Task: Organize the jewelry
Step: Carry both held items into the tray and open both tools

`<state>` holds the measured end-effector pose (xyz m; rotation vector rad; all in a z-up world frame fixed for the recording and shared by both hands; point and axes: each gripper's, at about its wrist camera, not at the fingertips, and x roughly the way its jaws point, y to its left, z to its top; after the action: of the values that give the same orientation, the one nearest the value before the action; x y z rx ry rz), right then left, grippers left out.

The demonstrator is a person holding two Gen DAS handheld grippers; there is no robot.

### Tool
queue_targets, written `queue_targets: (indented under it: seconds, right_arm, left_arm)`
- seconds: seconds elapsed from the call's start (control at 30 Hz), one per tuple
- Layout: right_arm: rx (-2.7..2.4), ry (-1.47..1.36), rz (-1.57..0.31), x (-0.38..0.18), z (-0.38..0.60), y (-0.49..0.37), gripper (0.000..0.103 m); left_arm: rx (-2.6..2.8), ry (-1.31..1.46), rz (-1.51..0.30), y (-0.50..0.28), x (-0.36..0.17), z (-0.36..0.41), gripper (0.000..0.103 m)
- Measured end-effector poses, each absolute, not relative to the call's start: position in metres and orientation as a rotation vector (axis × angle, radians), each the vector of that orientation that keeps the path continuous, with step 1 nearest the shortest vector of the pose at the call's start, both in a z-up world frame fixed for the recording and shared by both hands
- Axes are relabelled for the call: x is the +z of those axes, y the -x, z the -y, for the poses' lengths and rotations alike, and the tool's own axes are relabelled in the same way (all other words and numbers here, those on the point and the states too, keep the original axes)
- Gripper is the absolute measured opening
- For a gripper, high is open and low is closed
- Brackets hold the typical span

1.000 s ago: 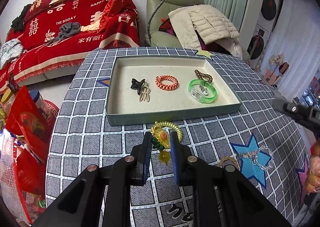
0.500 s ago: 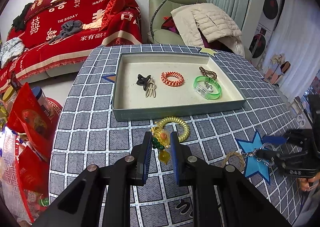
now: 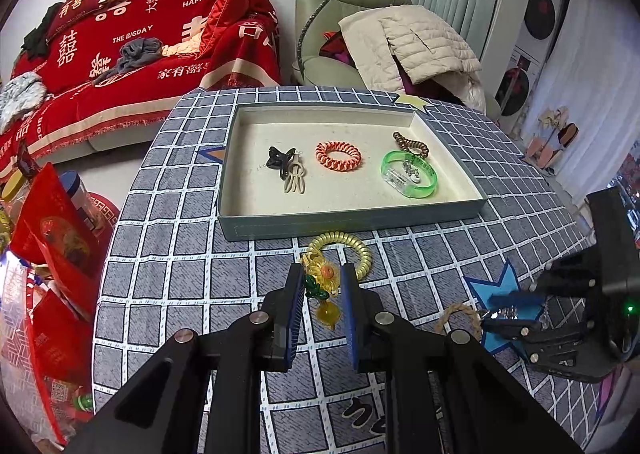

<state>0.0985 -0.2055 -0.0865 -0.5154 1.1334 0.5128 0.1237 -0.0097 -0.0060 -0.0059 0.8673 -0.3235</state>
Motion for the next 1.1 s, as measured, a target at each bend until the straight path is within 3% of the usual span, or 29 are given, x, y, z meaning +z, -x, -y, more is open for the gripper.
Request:
queue_targets:
  seconds: [0.67, 1.1]
  right_arm:
    - [0.326, -0.192, -0.901, 0.003, 0.265, -0.146, 0.009]
    - [0.331, -0.384, -0.954, -0.015, 0.259, -0.224, 0.009]
  left_arm:
    - [-0.331, 0.008, -0.819, -0.157, 0.019, 0.017, 0.04]
    - [-0.344, -0.028, -0.851, -0.228, 0.014, 0.032, 0.04]
